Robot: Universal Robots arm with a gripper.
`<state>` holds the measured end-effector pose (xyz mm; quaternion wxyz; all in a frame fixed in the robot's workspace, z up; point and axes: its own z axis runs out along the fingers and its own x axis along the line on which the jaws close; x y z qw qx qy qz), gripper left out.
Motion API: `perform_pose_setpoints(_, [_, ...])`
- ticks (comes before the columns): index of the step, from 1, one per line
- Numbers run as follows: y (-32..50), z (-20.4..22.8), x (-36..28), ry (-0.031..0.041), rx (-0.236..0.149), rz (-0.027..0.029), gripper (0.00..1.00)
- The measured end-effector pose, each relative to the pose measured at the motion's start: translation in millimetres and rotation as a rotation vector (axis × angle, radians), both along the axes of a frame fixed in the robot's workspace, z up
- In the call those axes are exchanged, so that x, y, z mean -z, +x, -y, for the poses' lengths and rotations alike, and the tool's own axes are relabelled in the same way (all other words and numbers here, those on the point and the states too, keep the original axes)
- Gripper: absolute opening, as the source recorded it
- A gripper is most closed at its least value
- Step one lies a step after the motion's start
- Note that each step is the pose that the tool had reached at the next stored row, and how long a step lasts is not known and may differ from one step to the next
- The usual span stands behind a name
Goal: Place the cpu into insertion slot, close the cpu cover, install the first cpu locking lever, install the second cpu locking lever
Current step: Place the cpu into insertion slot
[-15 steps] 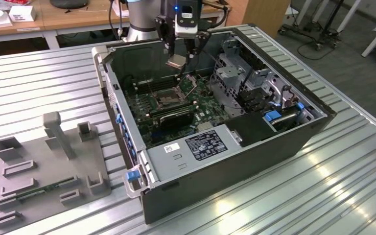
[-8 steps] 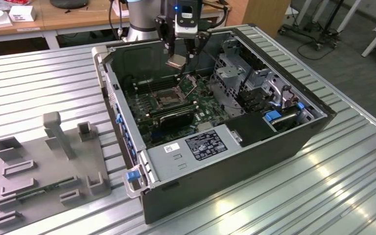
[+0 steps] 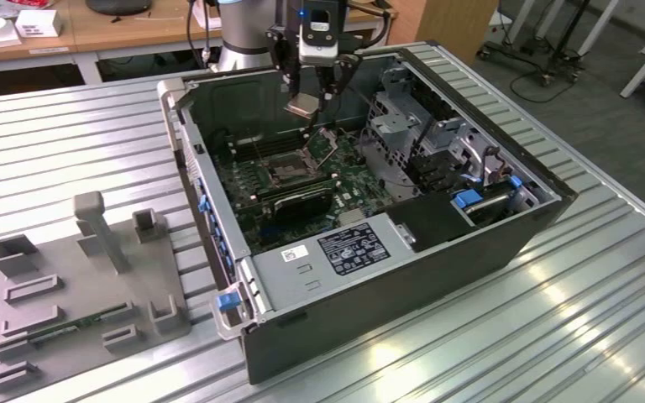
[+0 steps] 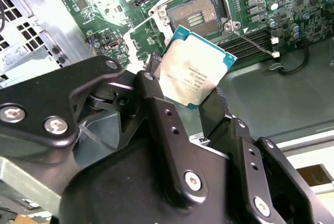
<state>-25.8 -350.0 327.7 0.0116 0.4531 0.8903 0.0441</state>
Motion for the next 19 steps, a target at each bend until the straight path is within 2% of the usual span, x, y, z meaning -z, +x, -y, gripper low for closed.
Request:
perform_pose_setpoints(3, [0.0,0.0,0.2,0.0000,0.031,0.0000,0.54])
perform_pose_setpoints(19, [0.0,0.0,1.4,-0.0001,0.288,-0.0001,0.54])
